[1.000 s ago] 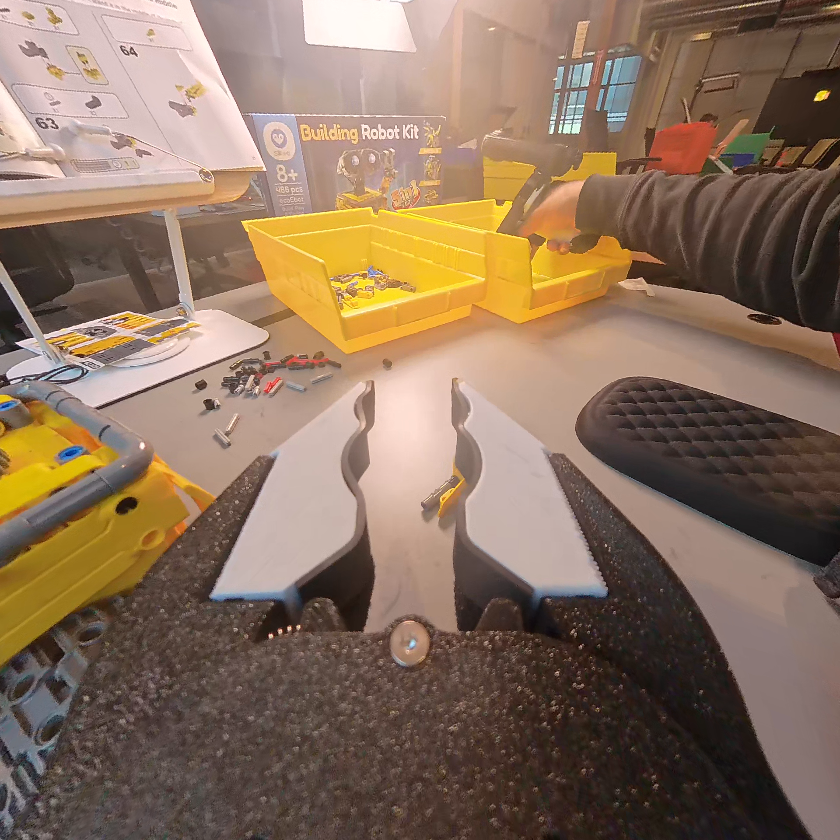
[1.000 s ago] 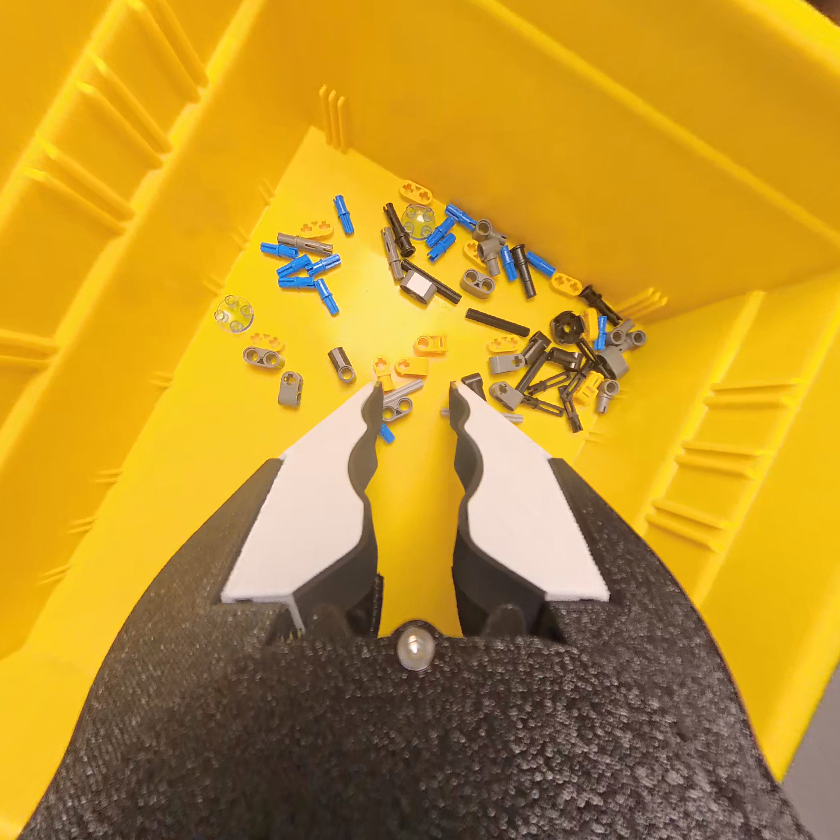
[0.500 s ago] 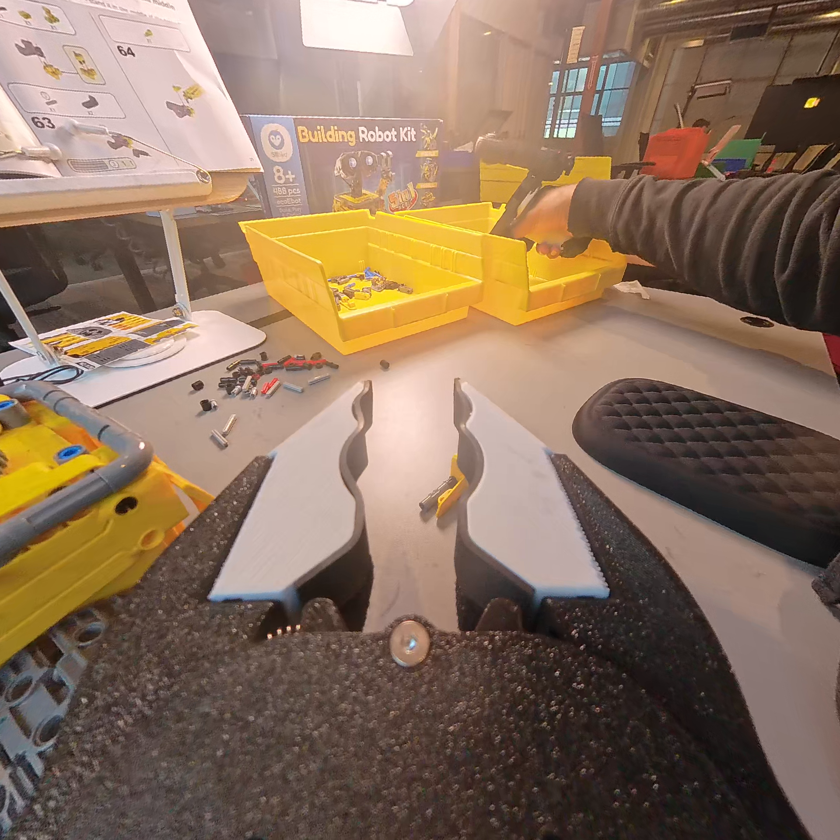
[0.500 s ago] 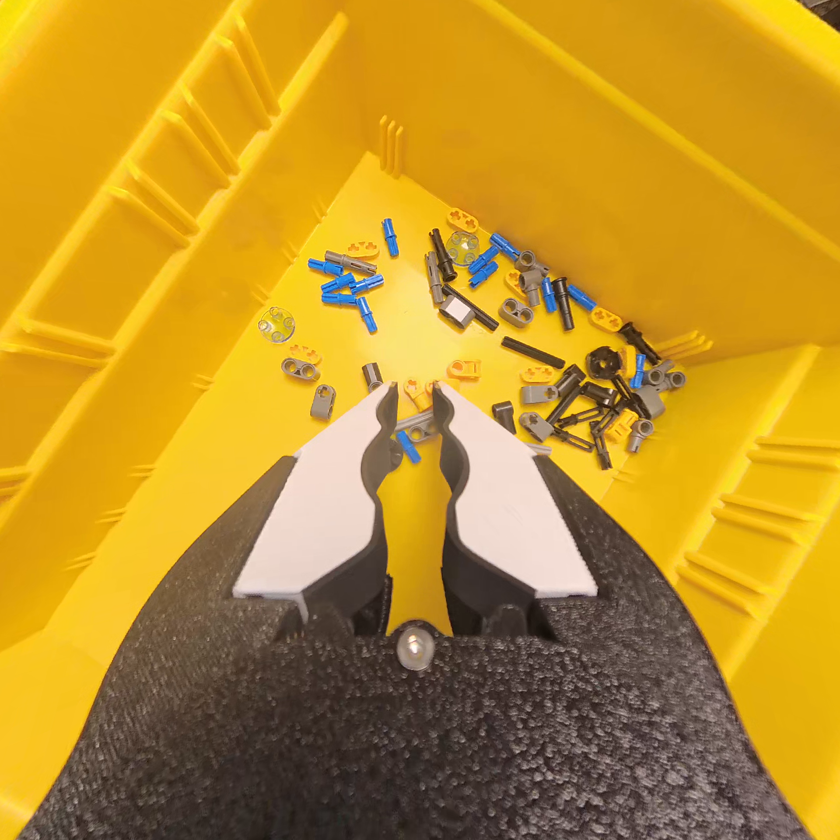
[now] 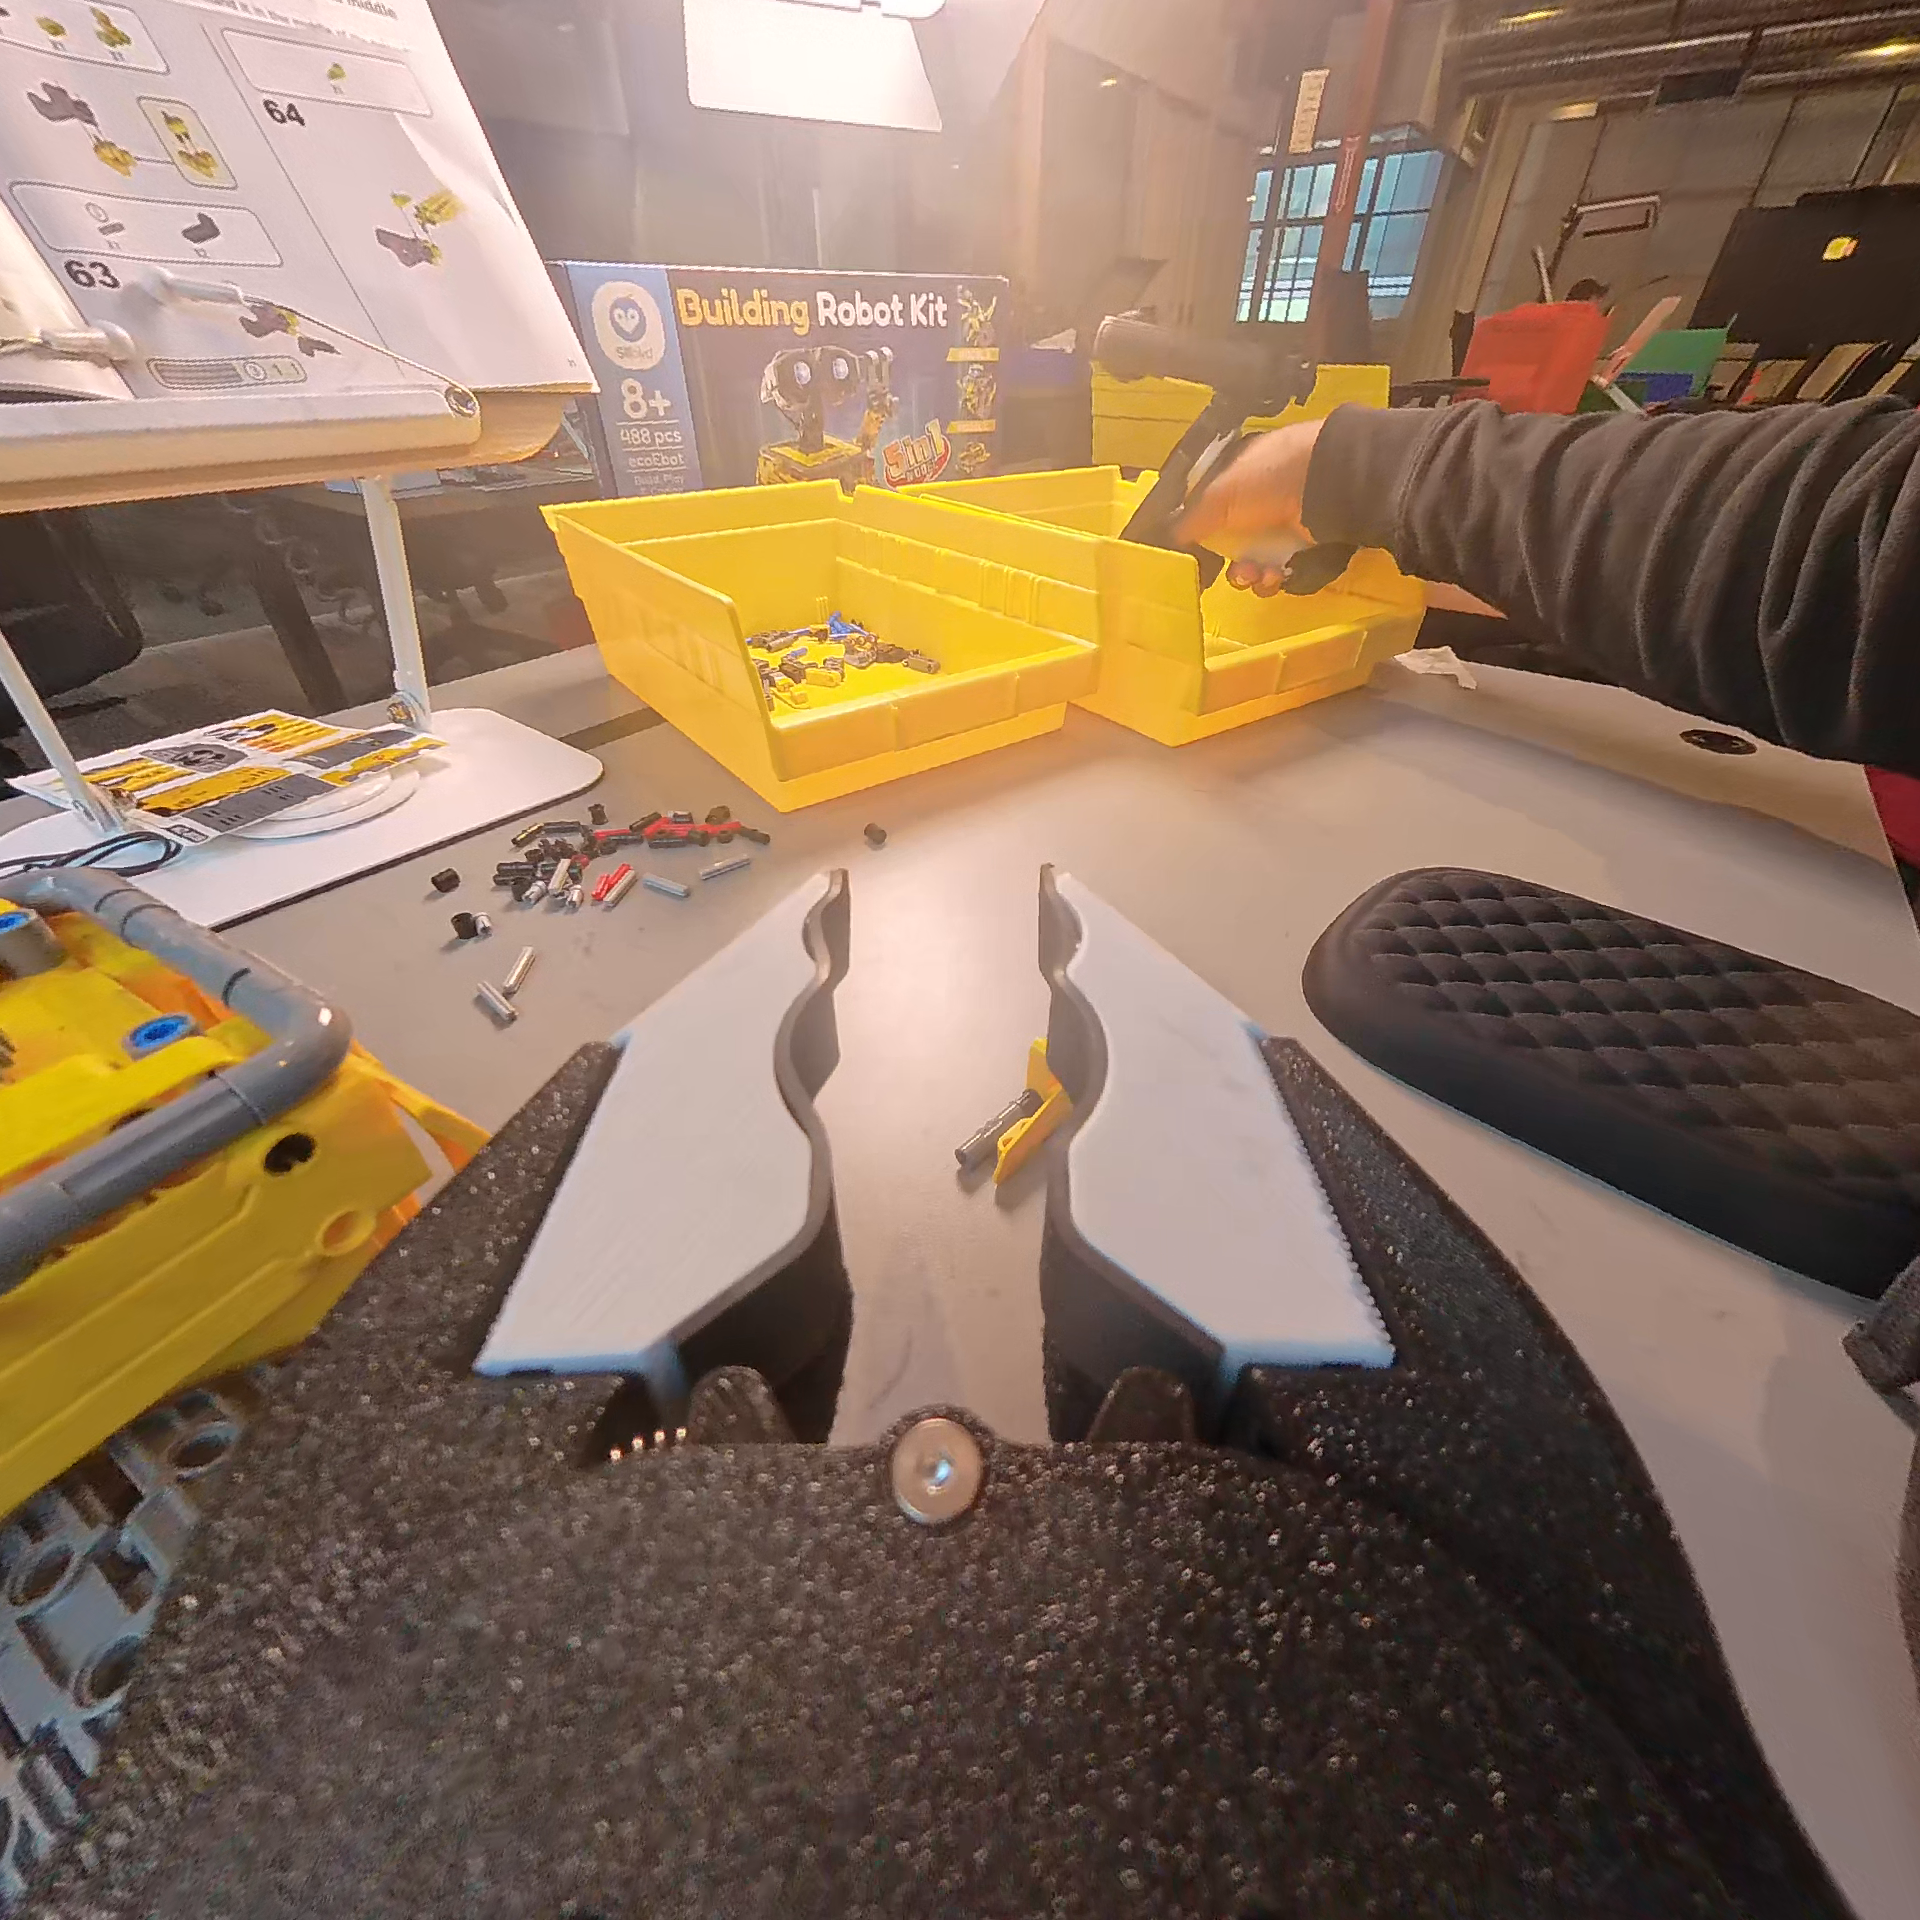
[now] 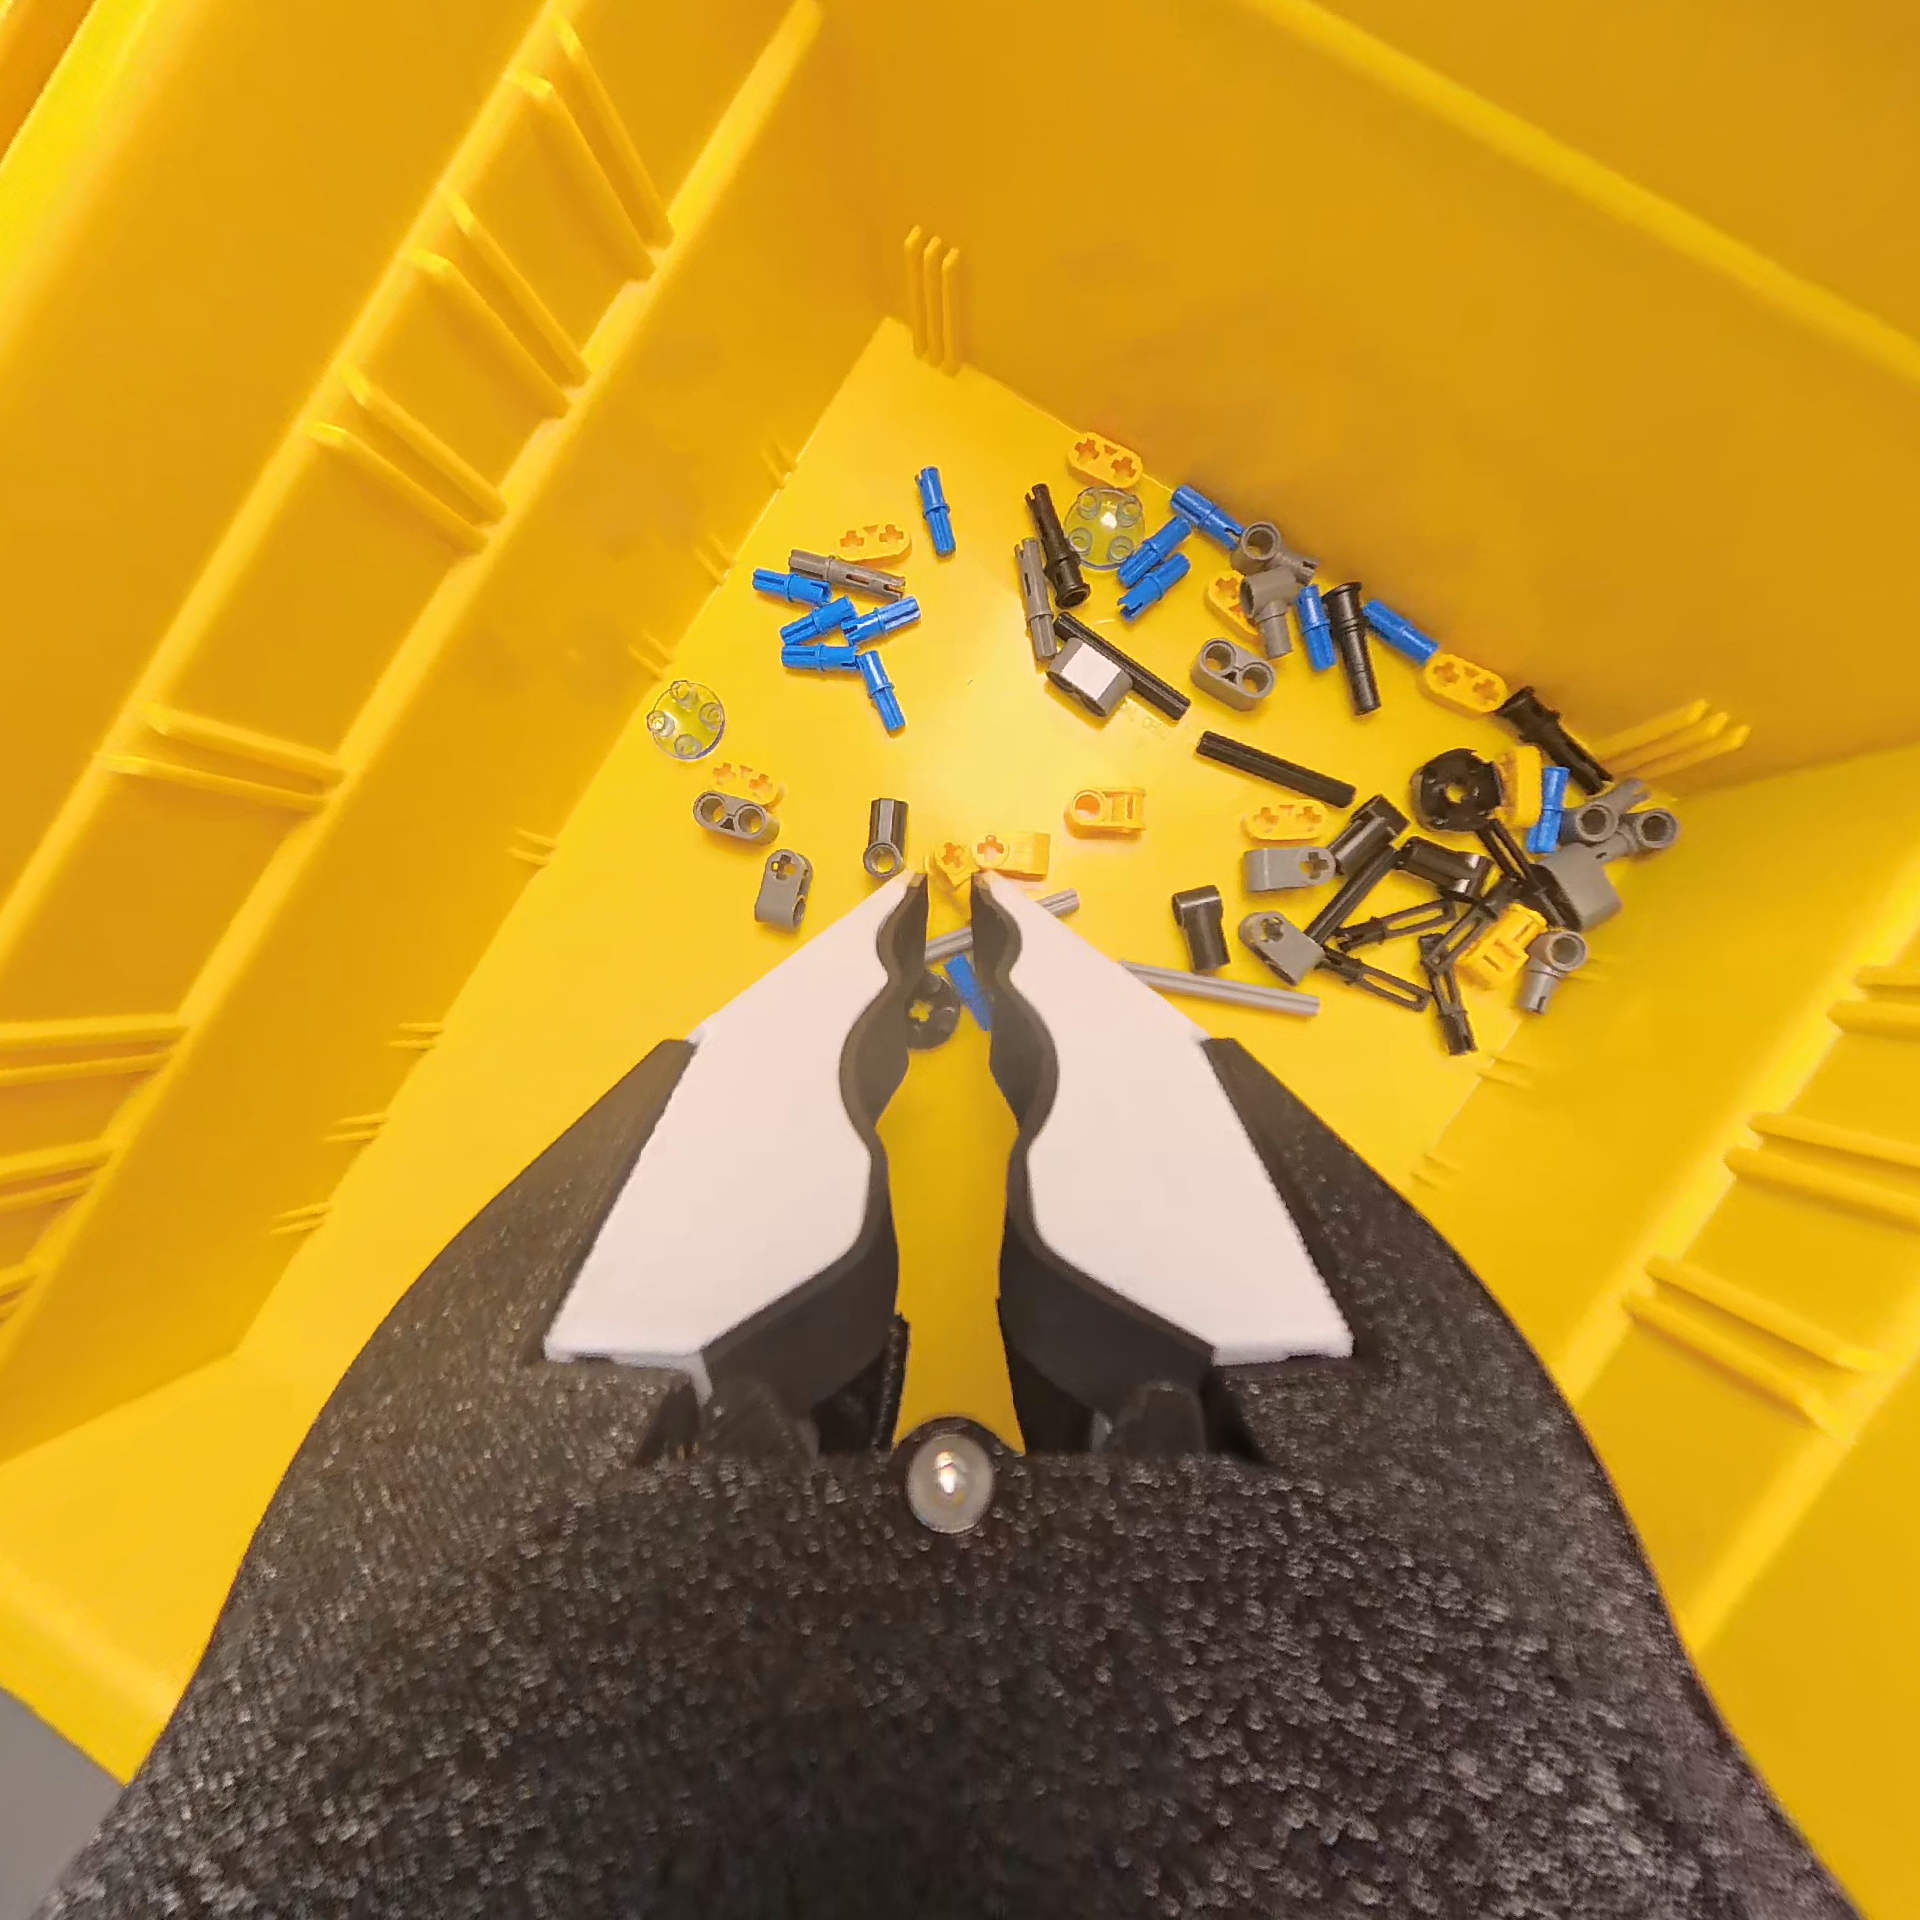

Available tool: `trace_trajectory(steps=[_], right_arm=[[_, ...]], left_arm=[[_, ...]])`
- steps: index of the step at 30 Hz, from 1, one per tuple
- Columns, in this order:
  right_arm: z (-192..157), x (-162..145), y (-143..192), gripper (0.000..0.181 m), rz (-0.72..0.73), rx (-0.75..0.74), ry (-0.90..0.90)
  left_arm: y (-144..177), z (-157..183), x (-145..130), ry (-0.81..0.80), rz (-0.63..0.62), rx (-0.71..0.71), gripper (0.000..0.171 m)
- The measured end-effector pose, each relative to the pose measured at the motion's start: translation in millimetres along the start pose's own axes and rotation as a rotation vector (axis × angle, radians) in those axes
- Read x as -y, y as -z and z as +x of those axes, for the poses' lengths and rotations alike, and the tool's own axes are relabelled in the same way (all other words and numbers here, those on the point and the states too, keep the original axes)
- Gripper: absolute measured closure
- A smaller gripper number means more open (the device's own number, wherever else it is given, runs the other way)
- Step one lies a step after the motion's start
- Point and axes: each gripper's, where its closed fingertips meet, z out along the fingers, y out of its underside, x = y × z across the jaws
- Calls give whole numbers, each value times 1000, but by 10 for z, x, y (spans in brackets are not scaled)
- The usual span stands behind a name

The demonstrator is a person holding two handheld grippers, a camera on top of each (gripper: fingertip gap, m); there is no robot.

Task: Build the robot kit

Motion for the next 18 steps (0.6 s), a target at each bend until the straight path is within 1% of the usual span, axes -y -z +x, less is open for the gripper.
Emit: trace_trajectory(steps=[4,18], right_arm=[[-28,-66,-30,169,-28,26,26],[-52,-64,-26,175,-13,-12,104]], left_arm=[[0,2,0,-1,0,-1,137],[19,-30,7,5,5,22,135]])
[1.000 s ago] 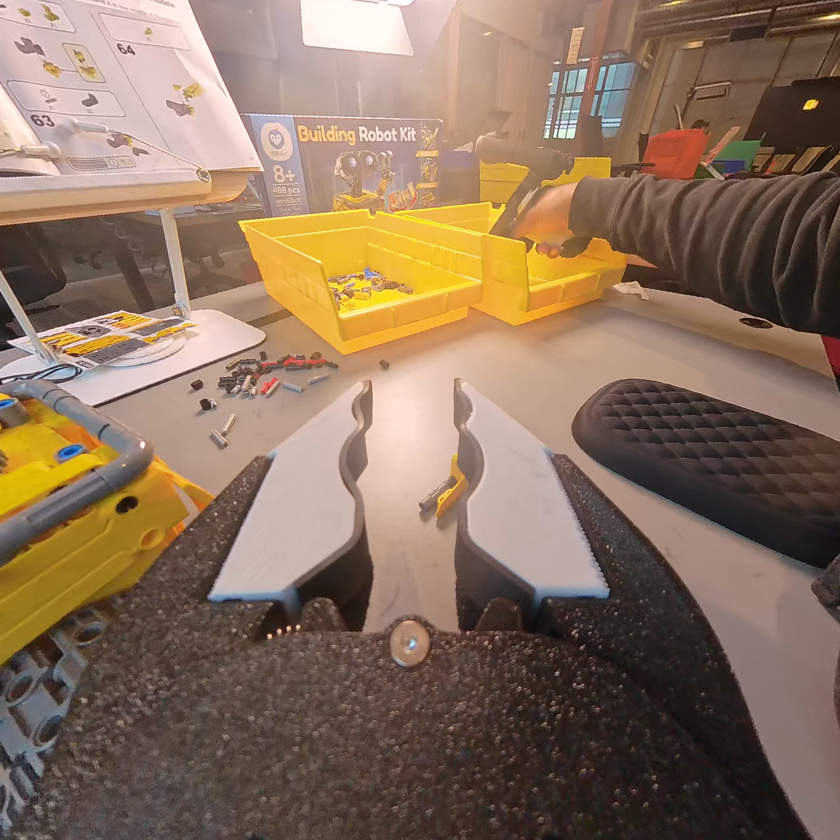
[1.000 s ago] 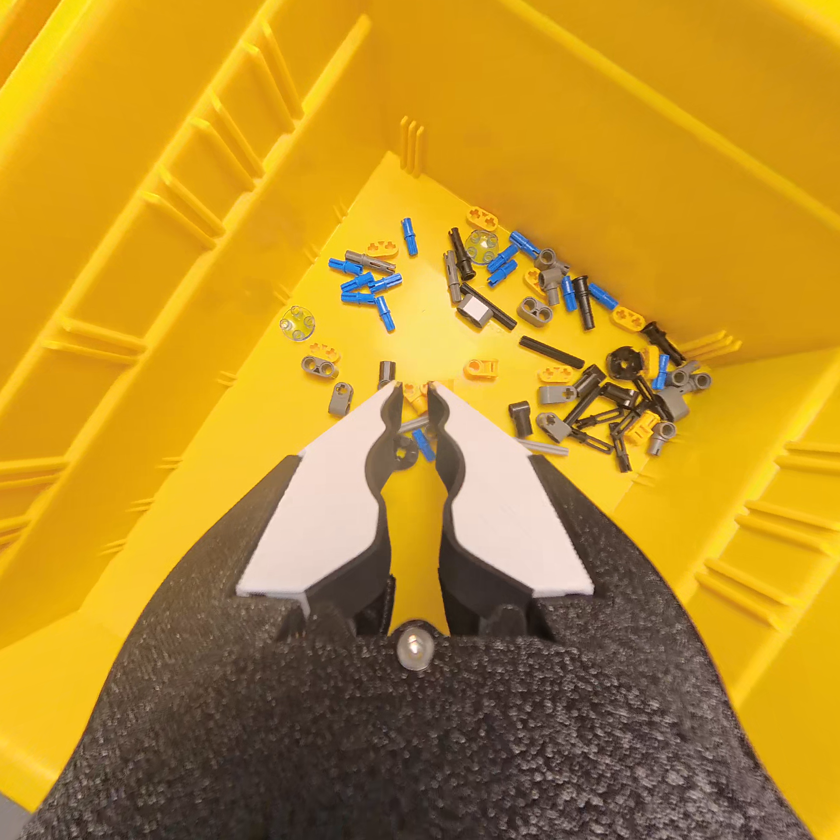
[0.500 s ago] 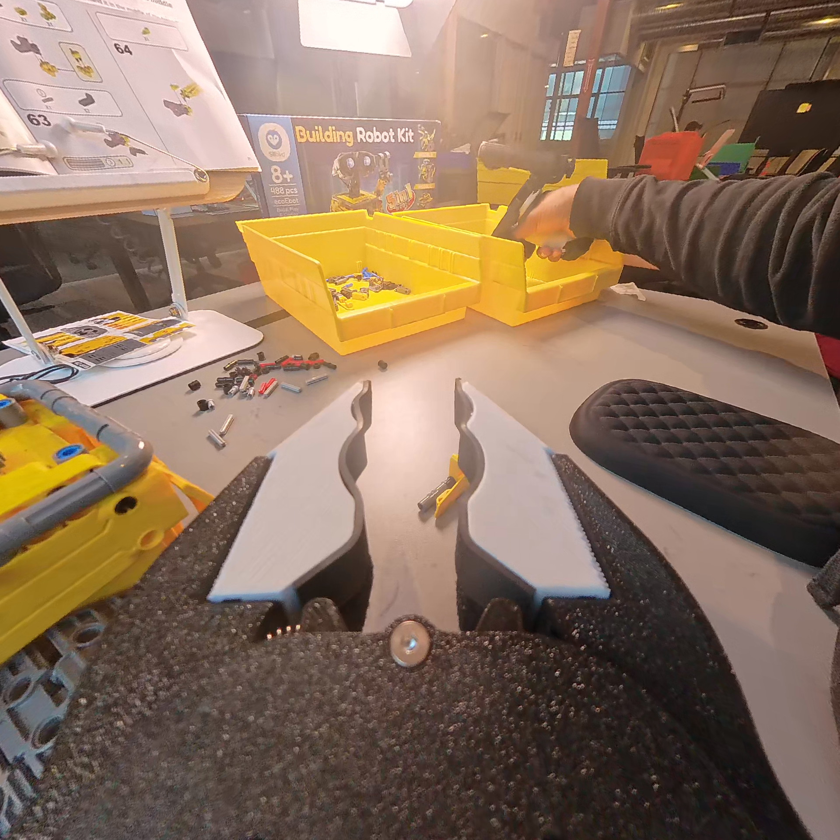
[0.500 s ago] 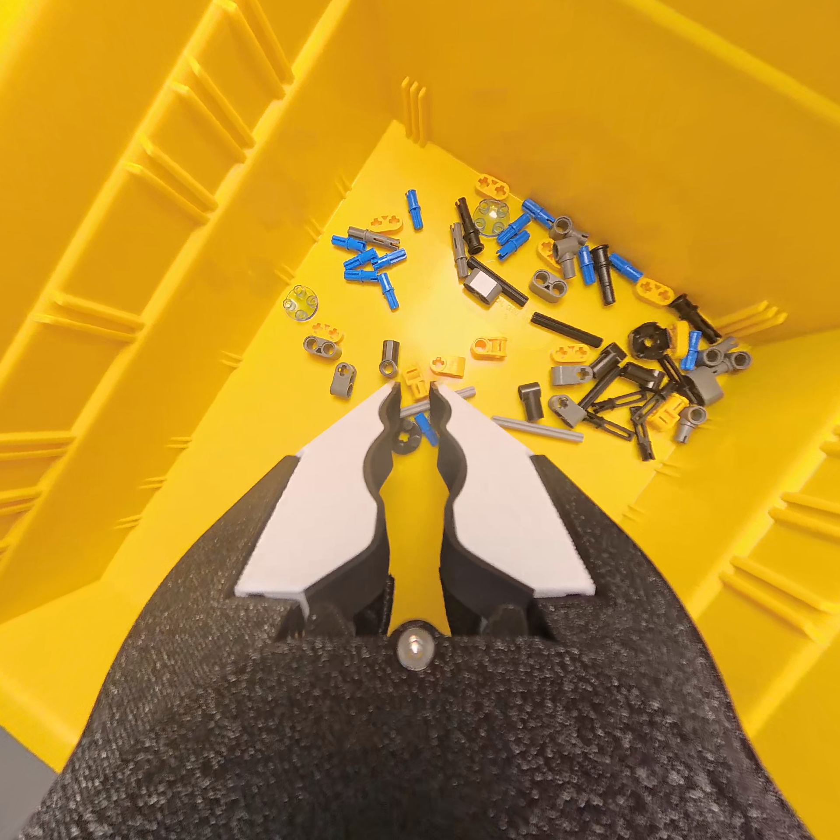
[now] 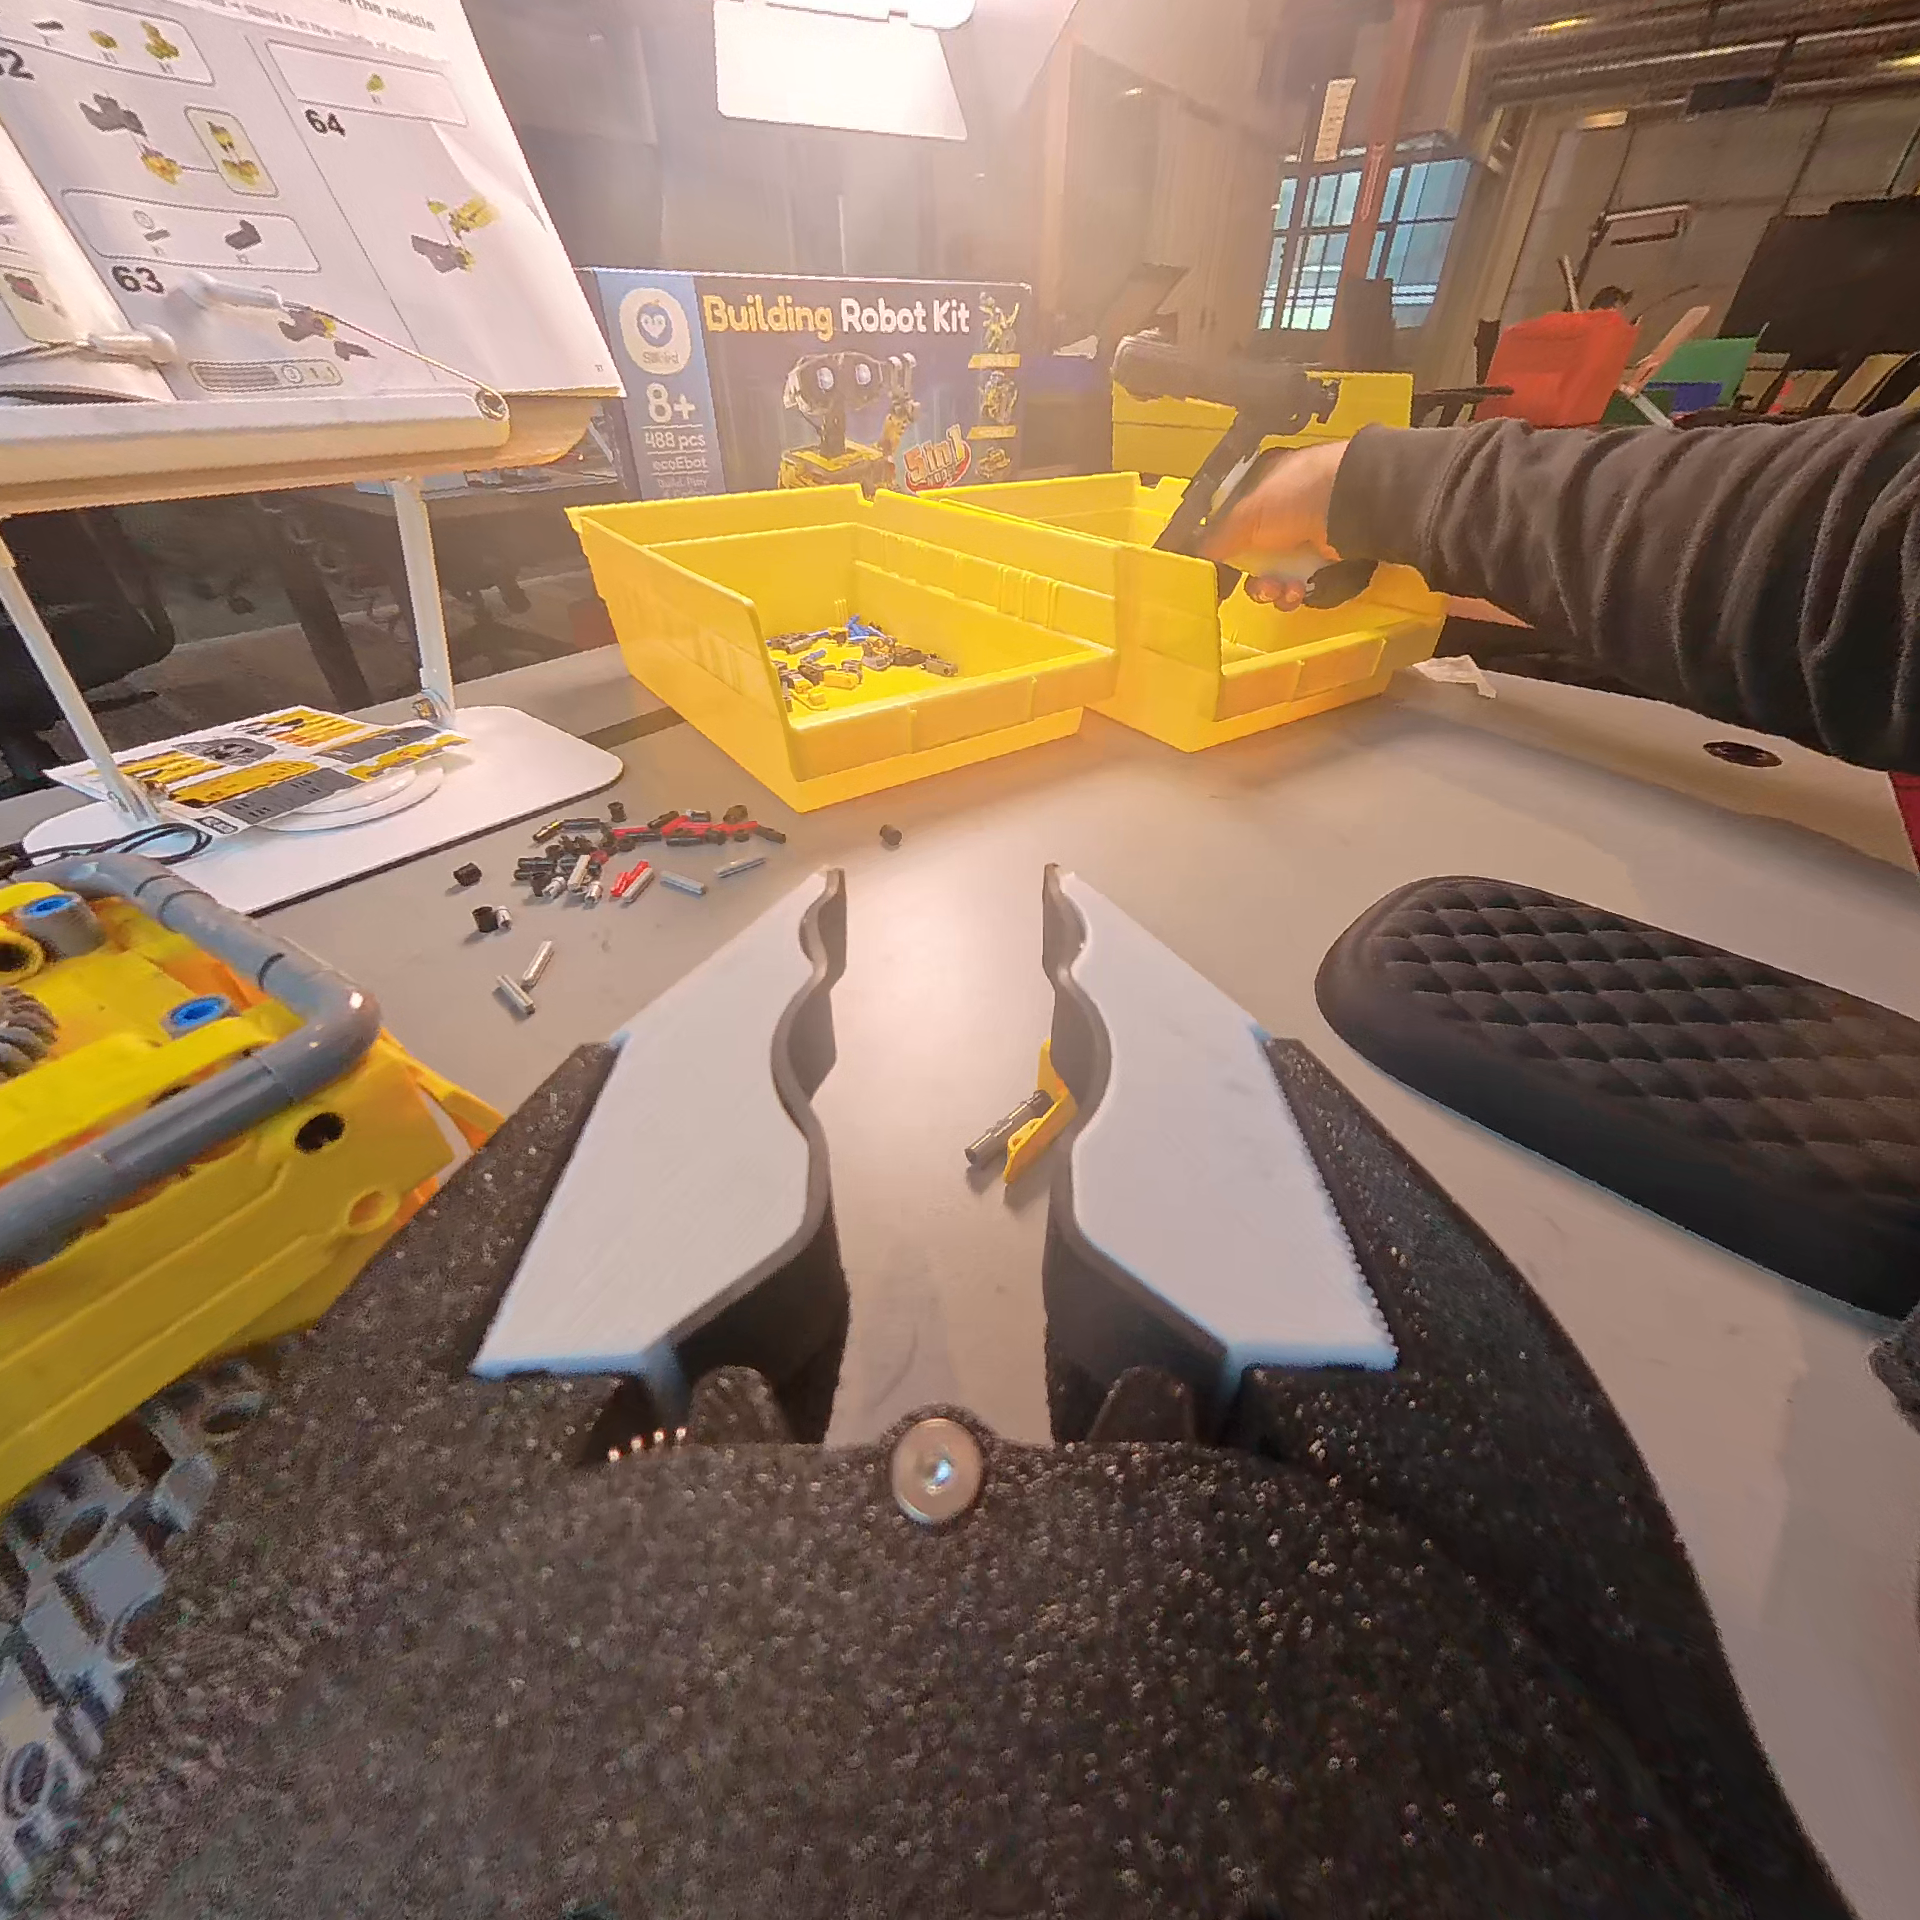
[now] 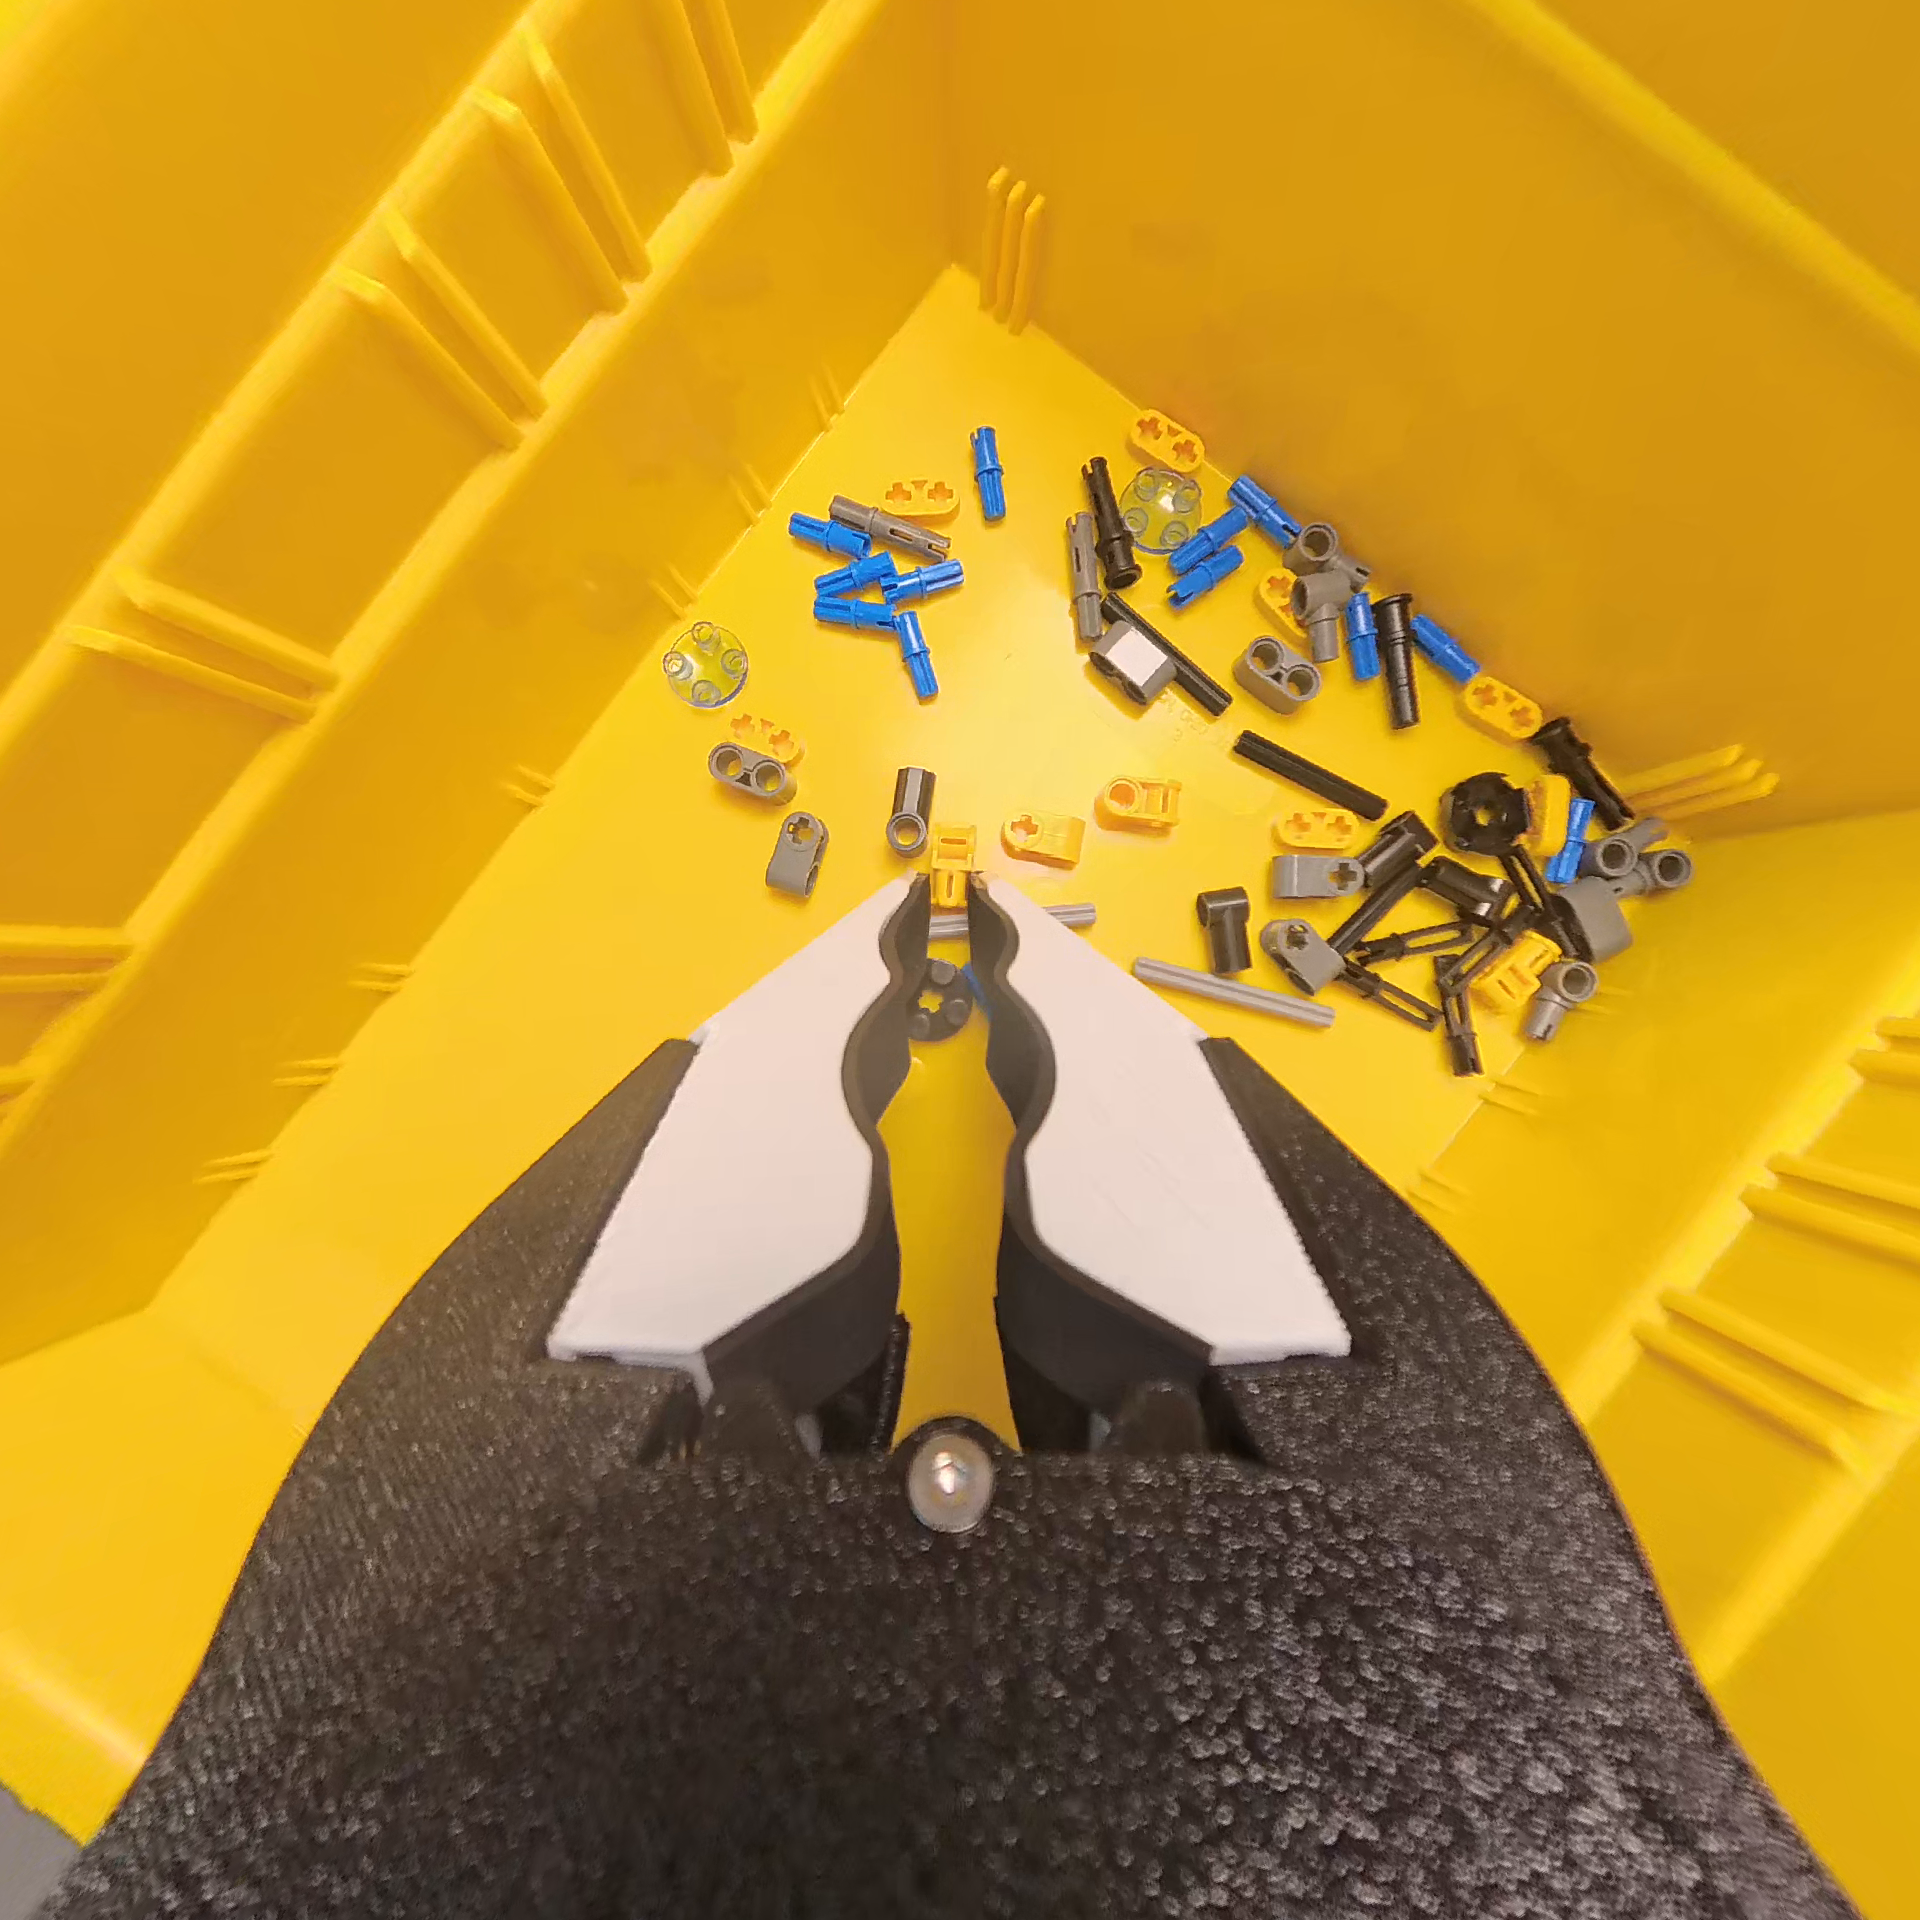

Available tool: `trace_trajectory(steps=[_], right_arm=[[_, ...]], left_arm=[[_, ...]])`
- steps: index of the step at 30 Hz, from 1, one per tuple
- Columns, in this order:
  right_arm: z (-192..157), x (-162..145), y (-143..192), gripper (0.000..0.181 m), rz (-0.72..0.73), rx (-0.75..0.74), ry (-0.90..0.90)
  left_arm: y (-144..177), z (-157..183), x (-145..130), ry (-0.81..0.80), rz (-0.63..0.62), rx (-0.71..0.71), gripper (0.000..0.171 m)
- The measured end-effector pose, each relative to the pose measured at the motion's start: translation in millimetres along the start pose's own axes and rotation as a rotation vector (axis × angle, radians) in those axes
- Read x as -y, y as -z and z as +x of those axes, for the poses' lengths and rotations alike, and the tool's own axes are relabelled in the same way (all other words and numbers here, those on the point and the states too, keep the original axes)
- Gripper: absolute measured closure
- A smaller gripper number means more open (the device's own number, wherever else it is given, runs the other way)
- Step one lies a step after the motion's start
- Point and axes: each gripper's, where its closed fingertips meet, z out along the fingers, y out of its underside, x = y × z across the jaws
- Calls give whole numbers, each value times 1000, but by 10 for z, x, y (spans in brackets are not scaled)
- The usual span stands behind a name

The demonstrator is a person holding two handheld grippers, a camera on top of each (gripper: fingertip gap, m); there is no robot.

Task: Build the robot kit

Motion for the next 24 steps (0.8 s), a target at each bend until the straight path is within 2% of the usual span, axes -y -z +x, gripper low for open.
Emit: trace_trajectory(steps=[6,13,17,21,24], right_arm=[[-25,146,212,174,72,-25,29],[-245,477,758,174,210,-62,124],[-798,698,1145,174,324,-25,249],[-1661,809,1472,174,442,129,351],[-2341,748,1584,175,487,248,438]], left_arm=[[36,-63,1,26,-1,36,134],[88,-150,30,61,5,84,133],[114,-185,30,73,-8,105,134],[126,-184,32,70,-27,106,132],[141,-172,36,68,-30,98,129]])
